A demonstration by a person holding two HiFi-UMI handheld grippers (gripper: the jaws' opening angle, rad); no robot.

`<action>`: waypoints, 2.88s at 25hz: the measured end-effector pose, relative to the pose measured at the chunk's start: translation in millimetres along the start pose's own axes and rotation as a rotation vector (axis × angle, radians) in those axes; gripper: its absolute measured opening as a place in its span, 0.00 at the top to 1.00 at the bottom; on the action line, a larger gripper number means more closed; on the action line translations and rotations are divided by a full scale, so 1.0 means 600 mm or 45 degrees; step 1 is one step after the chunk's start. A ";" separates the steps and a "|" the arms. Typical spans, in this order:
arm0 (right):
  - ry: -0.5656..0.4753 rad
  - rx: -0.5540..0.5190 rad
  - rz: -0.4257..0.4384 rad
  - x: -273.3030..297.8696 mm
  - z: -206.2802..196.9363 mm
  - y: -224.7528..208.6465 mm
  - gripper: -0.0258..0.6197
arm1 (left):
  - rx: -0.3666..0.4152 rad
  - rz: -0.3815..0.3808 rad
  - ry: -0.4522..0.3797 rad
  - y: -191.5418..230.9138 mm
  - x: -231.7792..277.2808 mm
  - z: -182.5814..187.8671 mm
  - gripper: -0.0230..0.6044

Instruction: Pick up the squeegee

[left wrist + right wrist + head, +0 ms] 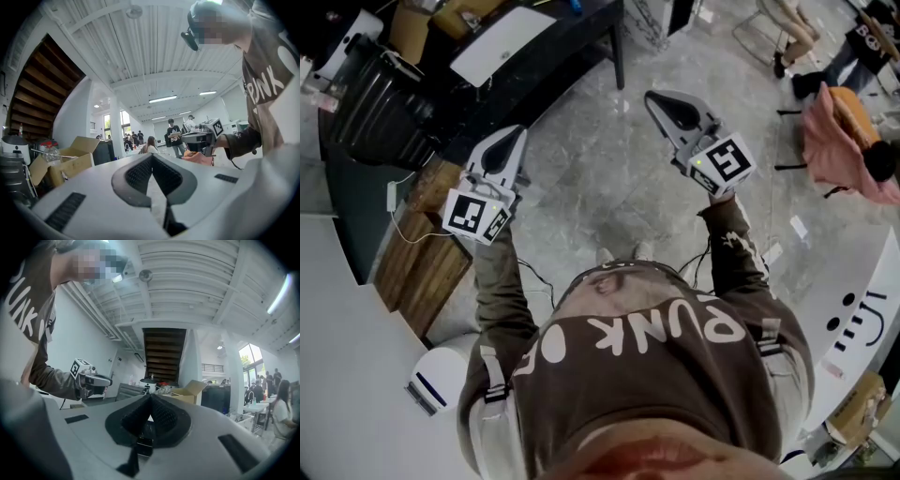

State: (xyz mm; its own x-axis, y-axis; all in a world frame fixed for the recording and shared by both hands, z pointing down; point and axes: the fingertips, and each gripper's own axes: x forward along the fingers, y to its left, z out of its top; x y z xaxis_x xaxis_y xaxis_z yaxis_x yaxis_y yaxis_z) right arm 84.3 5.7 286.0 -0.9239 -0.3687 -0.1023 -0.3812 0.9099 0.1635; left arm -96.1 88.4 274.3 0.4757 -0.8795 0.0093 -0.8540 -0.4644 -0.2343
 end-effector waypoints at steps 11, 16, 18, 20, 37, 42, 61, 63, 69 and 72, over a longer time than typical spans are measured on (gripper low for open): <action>-0.016 0.014 -0.002 0.002 0.000 0.000 0.90 | 0.000 0.005 0.004 0.000 -0.007 -0.001 0.96; -0.003 0.007 0.004 0.006 -0.006 0.003 0.81 | -0.002 0.007 0.005 0.001 -0.009 -0.004 0.96; -0.002 0.010 0.005 0.007 -0.006 0.004 0.77 | -0.004 0.009 0.005 0.002 -0.010 -0.005 0.96; -0.001 0.012 0.007 0.007 -0.005 0.004 0.70 | -0.005 0.010 0.007 0.002 -0.011 -0.005 0.96; 0.015 0.033 0.044 0.013 -0.012 0.012 0.34 | -0.004 0.009 0.009 0.001 -0.014 -0.007 0.96; 0.035 0.030 0.080 0.015 -0.014 0.021 0.19 | -0.005 0.006 0.010 0.000 -0.015 -0.006 0.96; 0.058 0.031 0.116 -0.021 -0.029 0.011 0.04 | 0.009 0.019 0.037 -0.037 0.005 0.001 0.96; 0.049 0.036 0.123 -0.031 -0.029 0.004 0.04 | 0.012 0.029 0.045 -0.047 0.012 0.005 0.96; 0.039 0.040 0.149 -0.067 -0.036 -0.016 0.04 | 0.013 0.046 0.061 -0.091 0.036 0.006 0.96; 0.042 0.049 0.145 -0.081 -0.043 -0.025 0.04 | 0.011 0.038 0.071 -0.110 0.046 0.005 0.96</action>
State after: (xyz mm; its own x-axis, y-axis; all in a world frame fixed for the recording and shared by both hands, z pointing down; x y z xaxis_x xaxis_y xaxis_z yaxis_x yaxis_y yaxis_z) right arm 133.9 5.2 314.1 -0.9620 -0.2680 -0.0526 -0.2727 0.9527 0.1340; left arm -26.1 95.1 287.2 0.4372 -0.8976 0.0559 -0.8658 -0.4369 -0.2437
